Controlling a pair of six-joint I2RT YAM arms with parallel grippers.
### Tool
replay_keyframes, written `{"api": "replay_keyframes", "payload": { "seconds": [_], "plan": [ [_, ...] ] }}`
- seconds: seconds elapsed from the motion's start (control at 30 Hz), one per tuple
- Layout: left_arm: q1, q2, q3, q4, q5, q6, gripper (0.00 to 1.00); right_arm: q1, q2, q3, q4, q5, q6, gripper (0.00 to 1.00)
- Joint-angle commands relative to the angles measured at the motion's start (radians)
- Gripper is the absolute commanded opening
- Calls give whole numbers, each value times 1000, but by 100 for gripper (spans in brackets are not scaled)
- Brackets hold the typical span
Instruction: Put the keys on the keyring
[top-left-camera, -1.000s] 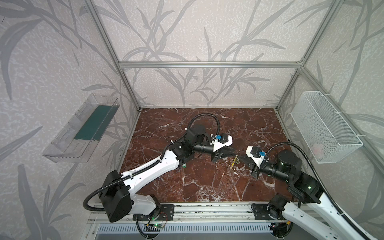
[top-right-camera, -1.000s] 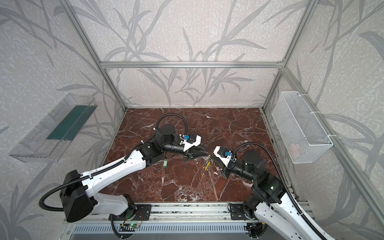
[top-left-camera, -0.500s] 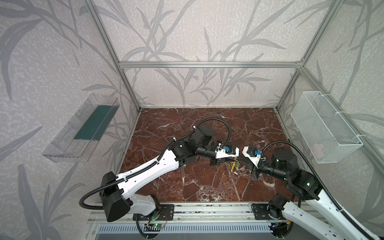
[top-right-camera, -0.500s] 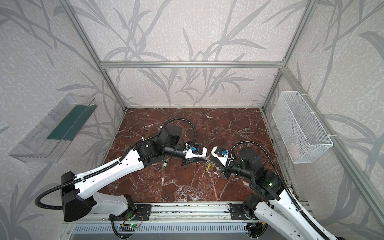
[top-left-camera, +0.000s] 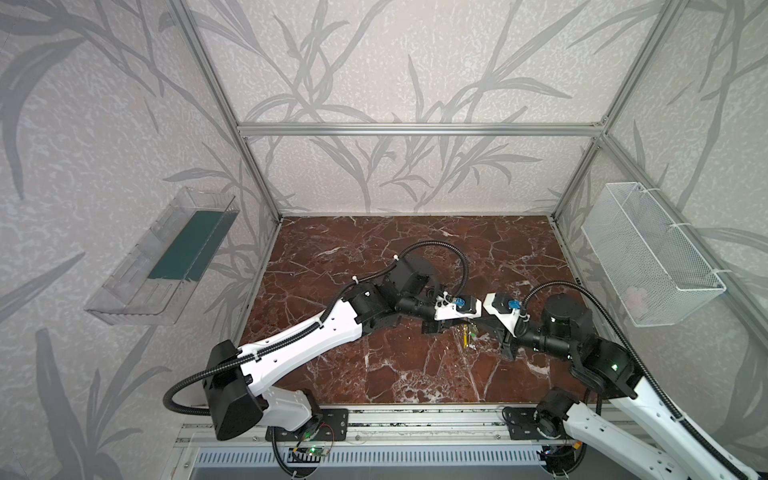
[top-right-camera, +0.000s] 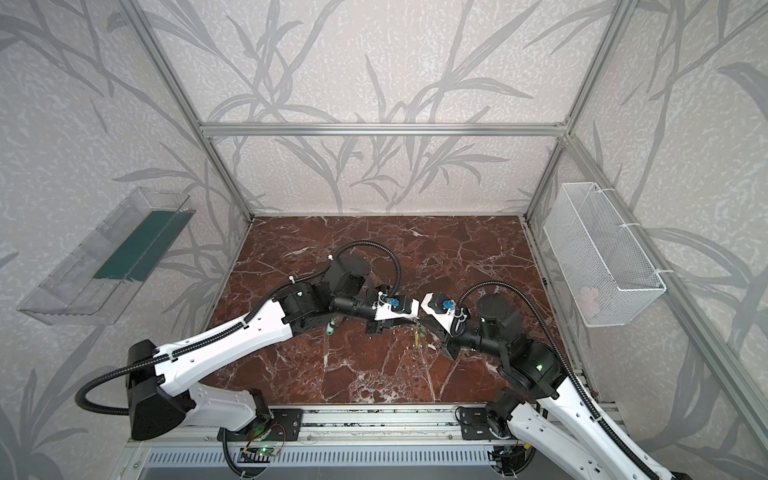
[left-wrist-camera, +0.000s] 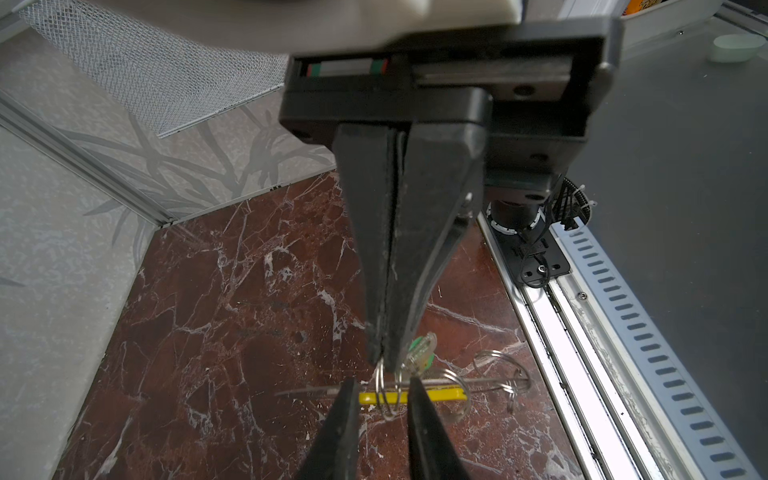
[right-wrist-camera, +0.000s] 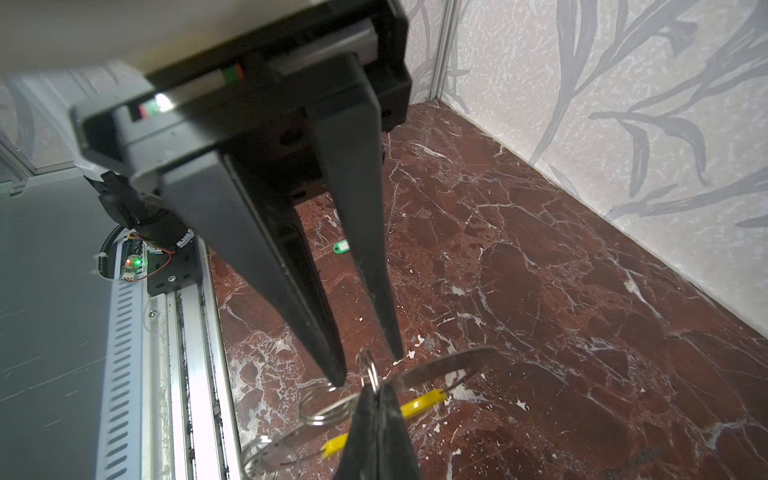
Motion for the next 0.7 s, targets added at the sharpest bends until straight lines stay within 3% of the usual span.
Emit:
{"api": "replay_keyframes", "payload": {
  "seconds": [0.0,0.47,0.67],
  "plan": [
    [-8,17,41,-3,-15,11,21,-3,-4,22,13,-20,13,0],
    [-9,30,32,22,13,-10,0,-2,-4,2,34,-1,12,1],
    [13,11,-8,94,64,-89,0,-4,-94,-32,21,103,6,23]
  ]
}}
